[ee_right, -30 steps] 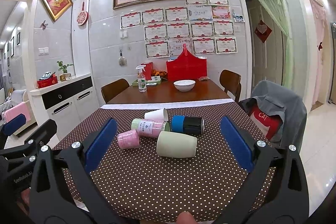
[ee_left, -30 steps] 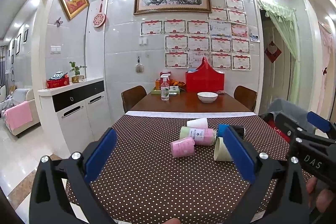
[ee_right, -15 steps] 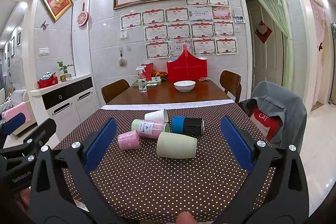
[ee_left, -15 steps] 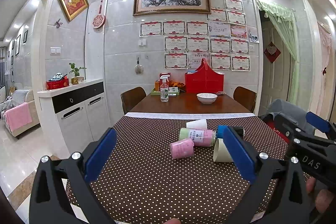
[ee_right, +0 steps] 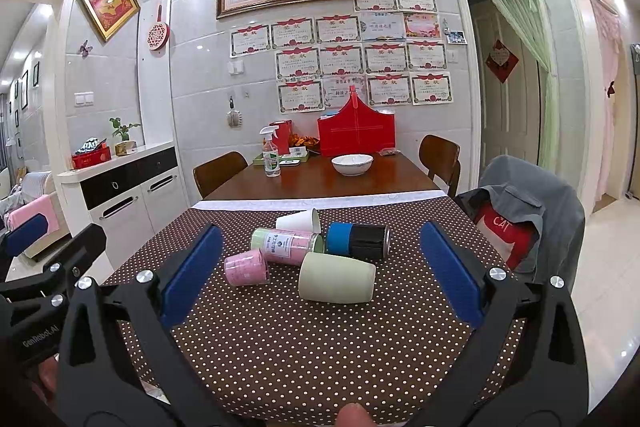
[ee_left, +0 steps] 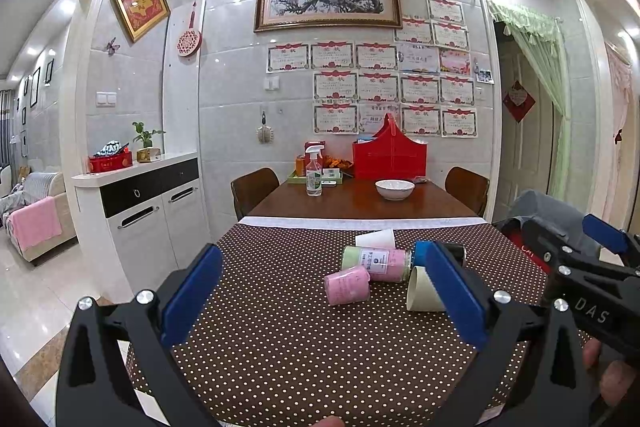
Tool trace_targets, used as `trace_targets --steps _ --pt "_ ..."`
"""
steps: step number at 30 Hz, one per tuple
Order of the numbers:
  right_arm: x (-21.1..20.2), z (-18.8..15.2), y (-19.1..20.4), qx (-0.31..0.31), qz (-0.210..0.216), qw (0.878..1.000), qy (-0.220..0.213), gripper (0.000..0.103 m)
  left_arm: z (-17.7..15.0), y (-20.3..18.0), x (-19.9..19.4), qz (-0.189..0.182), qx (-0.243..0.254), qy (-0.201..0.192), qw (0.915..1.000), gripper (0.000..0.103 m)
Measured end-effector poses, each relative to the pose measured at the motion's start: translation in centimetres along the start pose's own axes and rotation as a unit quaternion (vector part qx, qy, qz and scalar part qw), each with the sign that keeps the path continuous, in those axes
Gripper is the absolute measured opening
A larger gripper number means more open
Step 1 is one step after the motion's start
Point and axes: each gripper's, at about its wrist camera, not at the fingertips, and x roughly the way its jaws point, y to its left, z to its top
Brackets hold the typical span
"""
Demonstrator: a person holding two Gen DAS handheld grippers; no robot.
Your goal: Flip cup upside down
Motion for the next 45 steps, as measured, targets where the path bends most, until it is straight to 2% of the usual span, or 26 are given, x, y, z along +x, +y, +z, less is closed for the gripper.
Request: trace_targets --steps 14,20,25,30,35,40,44,45 --pt "1.8 -0.1 -0.4 -0.003 0.005 1.000 0.016 0.097 0.2 -0.6 1.7 -0.006 0.008 0.013 0.9999 0.099" --pt "4.5 -0.7 -1.8 -0.006 0.006 0.999 0.040 0.097 -0.2 -1.9 4.8 -0.016 0.023 0.031 0.9991 0.099" --pt "7.9 -1.6 -4.6 0.002 -0.012 0.997 0.075 0.097 -0.6 -3.6 9.4 -0.033 0.053 0.063 0.9961 0.099" --pt "12.4 -2.7 -8.1 0.015 -0.036 0.992 0.123 0.097 -0.8 -6.4 15.0 -0.069 0.089 0.109 0.9877 0.099" --pt "16.2 -3.3 -10.7 0.029 -0.046 0.986 0.159 0.097 -0.9 -9.4 19.7 -0.094 0.126 0.136 0.9780 0.099" --pt "19.6 -3.1 -12.5 0.041 -0.049 0.981 0.184 0.097 -0.3 -12.2 24.8 -0.139 0.153 0.183 0.9611 0.099" --pt "21.4 -3.0 -13.9 0.048 -0.058 0.977 0.199 0.097 0.1 -14.3 28.2 -0.159 0.187 0.198 0.9491 0.099" --pt "21.9 -2.9 -14.4 0.051 -0.060 0.976 0.201 0.097 0.1 -15.1 29.3 -0.167 0.202 0.205 0.9428 0.099"
